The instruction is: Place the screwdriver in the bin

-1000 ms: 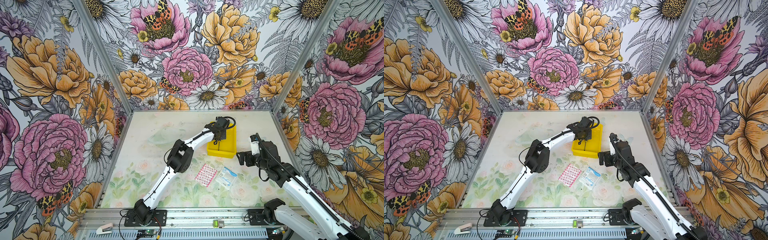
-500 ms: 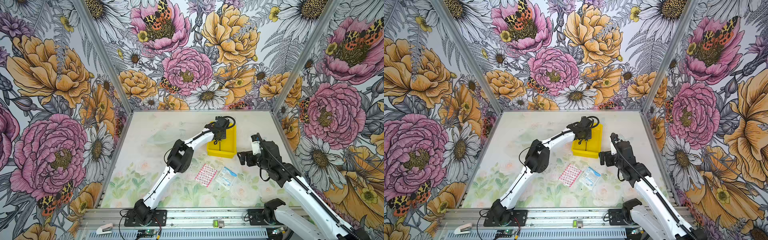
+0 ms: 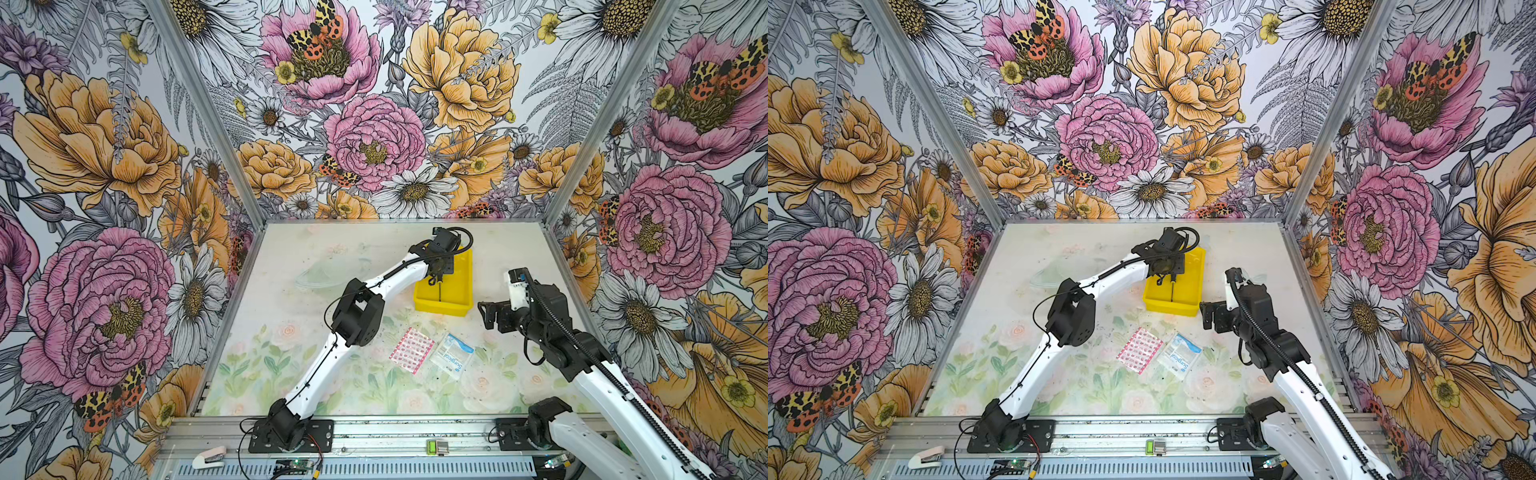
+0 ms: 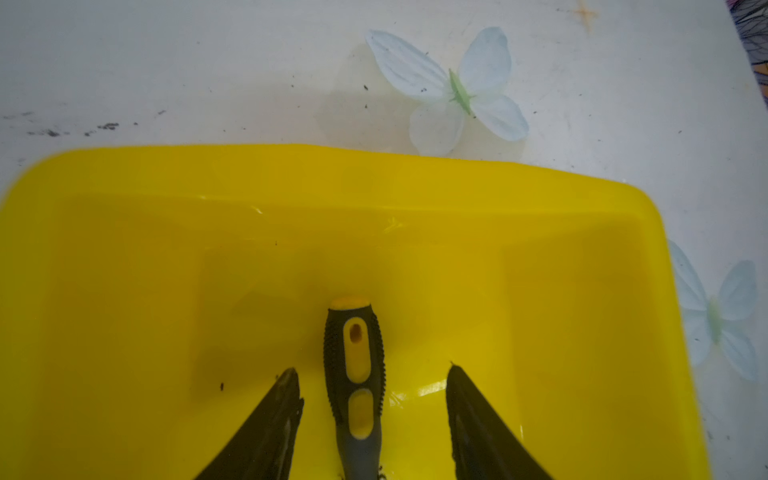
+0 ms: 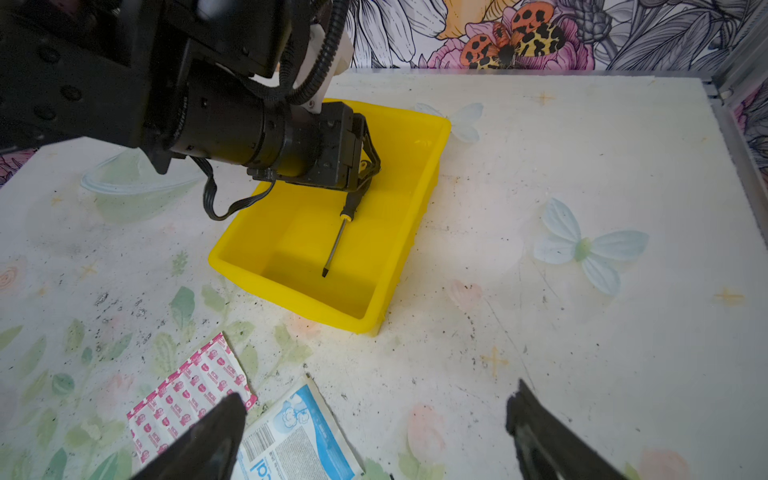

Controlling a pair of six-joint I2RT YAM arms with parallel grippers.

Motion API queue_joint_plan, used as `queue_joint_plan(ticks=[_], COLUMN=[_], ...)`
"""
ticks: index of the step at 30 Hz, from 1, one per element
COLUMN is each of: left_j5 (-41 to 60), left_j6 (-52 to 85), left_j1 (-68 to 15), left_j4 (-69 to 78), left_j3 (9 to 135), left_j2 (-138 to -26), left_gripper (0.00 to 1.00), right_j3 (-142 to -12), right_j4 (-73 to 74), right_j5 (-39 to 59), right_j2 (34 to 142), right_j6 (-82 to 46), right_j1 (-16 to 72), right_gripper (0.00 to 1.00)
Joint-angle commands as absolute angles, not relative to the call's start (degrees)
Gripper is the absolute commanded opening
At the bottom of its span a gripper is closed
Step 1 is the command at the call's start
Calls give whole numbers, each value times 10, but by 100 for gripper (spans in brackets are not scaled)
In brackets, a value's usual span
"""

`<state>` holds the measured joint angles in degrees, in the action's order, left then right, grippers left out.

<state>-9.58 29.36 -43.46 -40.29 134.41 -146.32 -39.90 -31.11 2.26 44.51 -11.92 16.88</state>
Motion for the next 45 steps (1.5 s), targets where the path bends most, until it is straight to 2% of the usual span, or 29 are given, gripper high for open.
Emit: queue_joint_plan(ticks=[1, 12, 26, 31, 35, 42, 45], left_j5=[-116, -166, -182, -148, -114, -42, -29], left_j6=[267, 254, 232, 216, 204, 190, 182], left_j1=[-446, -455, -431, -393, -351, -260, -230], left_j4=[-398, -366, -286, -262, -234, -196, -197], left_j3=[1314, 1084, 757, 669, 599, 507, 487], left_j2=[-1380, -1184, -921, -843, -784, -711, -694], left_gripper=[59, 67, 77, 80, 91, 92, 98], right_j3=[-427, -402, -402, -394, -385, -374, -370], right_j4=[-313, -315, -313, -314, -314, -310, -311], right_j5=[4, -12, -54, -77, -106, -169, -170], right_j2=[434, 376, 410, 407, 415, 424, 425], right_j6=[-111, -126, -170, -195, -198, -239, -253], right_j1=[164, 165, 165, 165, 165, 165, 165], right_gripper=[100, 99, 100, 99, 100, 99, 99])
